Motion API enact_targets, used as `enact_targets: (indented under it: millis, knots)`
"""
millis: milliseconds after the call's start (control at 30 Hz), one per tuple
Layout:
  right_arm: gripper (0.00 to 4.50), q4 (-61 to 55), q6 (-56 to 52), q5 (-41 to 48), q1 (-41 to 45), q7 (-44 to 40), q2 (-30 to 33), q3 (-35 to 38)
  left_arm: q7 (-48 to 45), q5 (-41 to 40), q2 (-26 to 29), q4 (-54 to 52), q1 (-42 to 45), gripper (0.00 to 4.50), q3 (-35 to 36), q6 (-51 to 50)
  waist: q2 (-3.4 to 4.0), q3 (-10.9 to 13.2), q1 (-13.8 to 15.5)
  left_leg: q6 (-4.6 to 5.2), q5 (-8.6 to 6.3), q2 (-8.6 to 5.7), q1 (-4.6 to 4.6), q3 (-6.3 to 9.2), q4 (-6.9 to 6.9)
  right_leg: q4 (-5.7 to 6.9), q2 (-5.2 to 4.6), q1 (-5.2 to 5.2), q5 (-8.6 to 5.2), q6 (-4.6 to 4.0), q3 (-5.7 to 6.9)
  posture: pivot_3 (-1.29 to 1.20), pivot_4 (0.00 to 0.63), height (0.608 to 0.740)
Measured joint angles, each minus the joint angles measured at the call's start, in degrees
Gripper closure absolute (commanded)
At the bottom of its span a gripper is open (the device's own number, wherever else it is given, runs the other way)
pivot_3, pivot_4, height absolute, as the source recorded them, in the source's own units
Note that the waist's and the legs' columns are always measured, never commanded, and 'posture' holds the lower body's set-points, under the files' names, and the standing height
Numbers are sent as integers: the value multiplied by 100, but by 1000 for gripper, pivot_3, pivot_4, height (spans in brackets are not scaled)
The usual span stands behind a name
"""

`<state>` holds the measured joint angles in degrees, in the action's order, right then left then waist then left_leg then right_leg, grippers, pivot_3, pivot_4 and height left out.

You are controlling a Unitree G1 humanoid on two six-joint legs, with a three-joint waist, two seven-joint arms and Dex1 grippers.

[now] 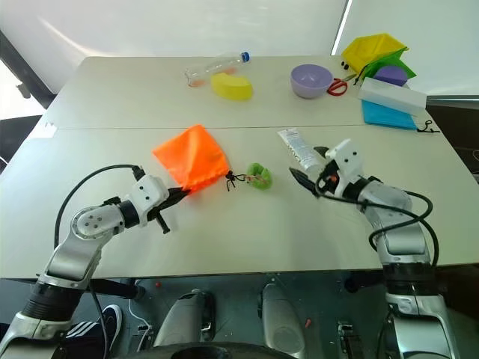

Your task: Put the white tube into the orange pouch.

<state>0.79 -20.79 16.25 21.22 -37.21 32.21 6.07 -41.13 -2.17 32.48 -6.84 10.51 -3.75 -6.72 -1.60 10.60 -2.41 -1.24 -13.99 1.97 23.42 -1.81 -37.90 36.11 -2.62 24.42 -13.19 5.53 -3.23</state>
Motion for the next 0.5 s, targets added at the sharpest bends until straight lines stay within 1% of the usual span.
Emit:
enact_targets:
  millis: [133, 233, 367, 500]
  knots:
    - [0, 139, -633, -191, 413, 485, -98, -126, 13, 99, 8, 111, 49, 4471, -9, 274, 0, 0, 2, 0, 0, -1, 8, -8, 1, -8, -7, 4, -2, 2, -1, 0, 150, 740]
    - [0, 416, -857, -467, 492, 653, -77, -332, 14, 154, 6, 169, 51, 4471, -13, 376, 0, 0, 16, 0, 0, -2, 11, -8, 1, -11, -8, 3, -2, 3, -1, 0, 150, 740]
    - [0, 685, -1247, -584, 491, 643, -48, -478, 18, 153, -30, 169, 45, 4471, -14, 380, 1, 1, 18, 0, 0, -2, 12, -10, 1, -10, -11, 4, -1, 3, -2, 0, 150, 740]
    - [0, 810, -1323, -672, 561, 744, -47, -491, 28, 158, -69, 164, 30, 4471, -26, 380, 1, 1, -7, 1, 0, -1, 9, -8, 1, -8, -5, 4, -1, 4, -1, 0, 150, 740]
